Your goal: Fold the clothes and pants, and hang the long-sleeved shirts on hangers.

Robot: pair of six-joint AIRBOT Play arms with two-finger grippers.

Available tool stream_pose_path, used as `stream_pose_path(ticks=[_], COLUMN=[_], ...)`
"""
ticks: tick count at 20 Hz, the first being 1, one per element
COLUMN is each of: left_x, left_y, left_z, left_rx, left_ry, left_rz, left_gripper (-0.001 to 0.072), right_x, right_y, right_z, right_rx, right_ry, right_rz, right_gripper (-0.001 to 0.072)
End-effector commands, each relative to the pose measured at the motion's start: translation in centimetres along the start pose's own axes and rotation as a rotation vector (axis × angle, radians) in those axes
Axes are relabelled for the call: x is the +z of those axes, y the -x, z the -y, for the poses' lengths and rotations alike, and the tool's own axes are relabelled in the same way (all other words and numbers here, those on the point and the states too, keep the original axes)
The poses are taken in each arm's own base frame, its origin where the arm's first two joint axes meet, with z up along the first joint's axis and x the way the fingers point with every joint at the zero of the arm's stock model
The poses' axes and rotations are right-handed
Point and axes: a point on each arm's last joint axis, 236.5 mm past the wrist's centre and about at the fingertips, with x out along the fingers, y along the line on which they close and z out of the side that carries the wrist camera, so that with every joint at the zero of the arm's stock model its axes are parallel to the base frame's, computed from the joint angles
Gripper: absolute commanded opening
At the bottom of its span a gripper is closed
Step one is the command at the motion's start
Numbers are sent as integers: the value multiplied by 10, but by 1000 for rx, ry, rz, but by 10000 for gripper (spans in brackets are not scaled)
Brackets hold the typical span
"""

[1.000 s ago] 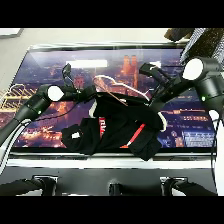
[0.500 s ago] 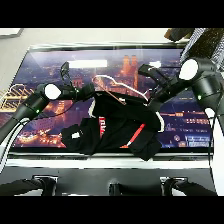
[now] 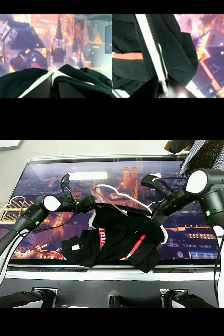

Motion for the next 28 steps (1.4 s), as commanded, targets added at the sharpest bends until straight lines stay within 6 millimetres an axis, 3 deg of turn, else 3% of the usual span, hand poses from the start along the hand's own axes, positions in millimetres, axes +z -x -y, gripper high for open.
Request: stream_pose_path(ticks=[1, 6, 12, 20, 28], left_x=[0, 13, 23, 41, 71], left_y=[0, 2, 7, 16, 37], left_z=[-4, -1, 7, 25, 57], left_rx=[14, -10, -25, -54, -109], left_ry=[-6, 11, -27, -71, -100], left_rz=[-6, 43, 67, 107, 177], left_gripper=[41, 40, 41, 41, 41], right_x=[-10, -7, -2, 2, 6], right_y=[5, 5, -18, -33, -33], right_z=[1, 0, 3, 3, 6], right_rx=[-16, -11, 30, 62, 50], right_ry=[-19, -18, -26, -24, -24], right_rz=[-32, -18, -44, -50, -35], right_gripper=[42, 42, 42, 42, 42])
